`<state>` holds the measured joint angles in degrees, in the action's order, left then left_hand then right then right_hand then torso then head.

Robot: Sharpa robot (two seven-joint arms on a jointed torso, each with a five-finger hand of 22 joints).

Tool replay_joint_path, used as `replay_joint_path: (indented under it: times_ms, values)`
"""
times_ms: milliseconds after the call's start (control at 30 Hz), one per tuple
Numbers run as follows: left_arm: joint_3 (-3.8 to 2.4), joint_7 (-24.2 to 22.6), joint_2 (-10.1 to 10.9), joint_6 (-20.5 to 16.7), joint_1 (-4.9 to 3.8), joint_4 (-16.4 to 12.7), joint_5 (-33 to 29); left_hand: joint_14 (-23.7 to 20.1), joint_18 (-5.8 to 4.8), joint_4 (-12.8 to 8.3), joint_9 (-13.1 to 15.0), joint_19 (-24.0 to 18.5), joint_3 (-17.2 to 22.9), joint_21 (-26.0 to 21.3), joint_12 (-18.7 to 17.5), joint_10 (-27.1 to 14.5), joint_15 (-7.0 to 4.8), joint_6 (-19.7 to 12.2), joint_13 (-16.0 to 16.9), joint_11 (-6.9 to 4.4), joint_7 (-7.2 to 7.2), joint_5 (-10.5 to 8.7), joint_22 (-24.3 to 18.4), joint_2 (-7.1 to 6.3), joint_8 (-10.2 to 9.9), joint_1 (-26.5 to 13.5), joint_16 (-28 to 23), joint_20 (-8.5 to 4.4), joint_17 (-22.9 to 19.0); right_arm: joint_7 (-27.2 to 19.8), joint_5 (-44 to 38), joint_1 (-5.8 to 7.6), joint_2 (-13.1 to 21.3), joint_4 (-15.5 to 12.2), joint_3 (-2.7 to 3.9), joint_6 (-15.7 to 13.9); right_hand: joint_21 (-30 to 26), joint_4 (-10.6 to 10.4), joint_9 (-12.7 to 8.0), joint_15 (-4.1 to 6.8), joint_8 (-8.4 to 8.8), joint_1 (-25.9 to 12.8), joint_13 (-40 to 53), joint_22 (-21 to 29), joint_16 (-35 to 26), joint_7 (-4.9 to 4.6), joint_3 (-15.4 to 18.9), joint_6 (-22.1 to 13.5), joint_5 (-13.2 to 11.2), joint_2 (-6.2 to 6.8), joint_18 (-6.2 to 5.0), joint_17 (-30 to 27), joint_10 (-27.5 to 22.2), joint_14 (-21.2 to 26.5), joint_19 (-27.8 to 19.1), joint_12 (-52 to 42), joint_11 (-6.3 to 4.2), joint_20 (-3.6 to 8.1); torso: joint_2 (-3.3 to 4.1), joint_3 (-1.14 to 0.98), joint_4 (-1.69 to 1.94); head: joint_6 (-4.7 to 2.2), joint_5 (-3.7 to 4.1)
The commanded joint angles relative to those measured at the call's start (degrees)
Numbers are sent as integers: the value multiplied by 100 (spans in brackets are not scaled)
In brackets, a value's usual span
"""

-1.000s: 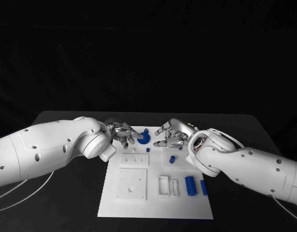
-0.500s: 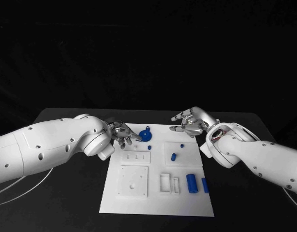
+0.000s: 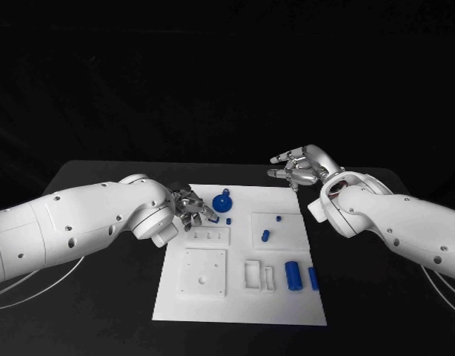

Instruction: Assemble the parts on the task board

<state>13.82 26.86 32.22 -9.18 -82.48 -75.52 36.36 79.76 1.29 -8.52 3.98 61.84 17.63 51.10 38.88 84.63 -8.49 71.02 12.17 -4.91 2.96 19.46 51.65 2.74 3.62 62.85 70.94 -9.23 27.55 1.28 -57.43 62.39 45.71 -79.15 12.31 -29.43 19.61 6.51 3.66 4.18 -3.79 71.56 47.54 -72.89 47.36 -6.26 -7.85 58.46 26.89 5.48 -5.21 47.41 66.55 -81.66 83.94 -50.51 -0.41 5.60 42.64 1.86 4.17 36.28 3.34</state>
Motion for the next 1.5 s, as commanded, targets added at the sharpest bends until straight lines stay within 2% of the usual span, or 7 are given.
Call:
replay_joint_path:
  times_ms: [33,567,767,933,1167,1333,1500]
  values:
    - [-2,153,-29,186,52,6,260,48,-36,-20,3493,14,44,28,58,221,-7,1293,6,-101,-648,18,21,110,109,-70,36,-10,7,-177,229,9,-21,28,4,-35,-25,50,-7,20,24,-68,-15,6,-23,-3,-1,20,63,-14,-83,8,-40,-24,236,-29,4,-22,8,3,-8,39,-1]
    - [-2,132,-29,40,215,-82,1093,95,-23,-43,3718,33,-21,66,306,220,-11,1348,49,-98,-681,-16,87,147,230,-72,232,-2,232,-190,272,16,-29,26,5,-18,-51,87,-8,21,24,-116,-71,24,-46,-4,-45,20,228,-8,-85,26,-57,-29,235,-58,2,-20,12,3,-4,104,-4]
    - [-2,149,-12,-11,257,-87,1259,106,-31,-53,3741,229,-17,-233,330,222,-10,1339,35,-101,-679,-10,133,148,246,-59,252,18,249,-191,277,16,-14,7,6,-19,-44,93,-7,22,24,-127,-80,24,-47,-4,-59,22,257,-9,-84,30,-60,-32,236,-63,2,-20,17,6,-2,122,2]
    - [-2,161,11,-35,276,-95,1364,113,-54,-59,3738,377,-15,-647,341,214,-4,1343,25,-94,-685,-3,668,139,249,-42,267,22,255,-191,289,16,-2,0,6,-19,-45,99,-8,23,25,-138,-89,26,-51,-3,-74,20,273,-5,-84,34,-63,-33,237,-68,1,-19,13,6,-5,128,-2]
    - [-2,179,31,-31,289,-112,1430,113,-54,-59,3738,377,-15,-647,341,214,-4,1343,25,-94,-685,-3,668,139,249,-42,267,22,255,-187,296,16,11,-13,6,-13,-48,104,-7,24,24,-148,-97,29,-53,-4,-81,23,287,-3,-84,38,-63,-36,237,-75,1,-18,13,7,-5,143,5]
    - [-2,197,45,9,294,-121,1457,115,-73,-57,3730,631,-16,-1355,355,221,-1,1348,34,-98,-684,2,1509,146,260,-59,275,26,252,-181,298,16,22,-22,6,-4,-48,104,-7,24,24,-148,-97,29,-53,-4,-81,23,287,-3,-84,38,-63,-36,237,-75,1,-18,15,8,-4,152,8]
    - [-2,213,55,64,296,-133,1468,109,-89,-52,3718,712,-23,-1572,350,225,-1,1346,34,-94,-684,-2,1747,140,260,-62,277,24,247,-175,299,15,27,-25,6,7,-47,104,-7,24,24,-152,-99,29,-54,-4,-82,22,290,-3,-84,39,-64,-36,237,-77,1,-18,15,9,-8,160,9]
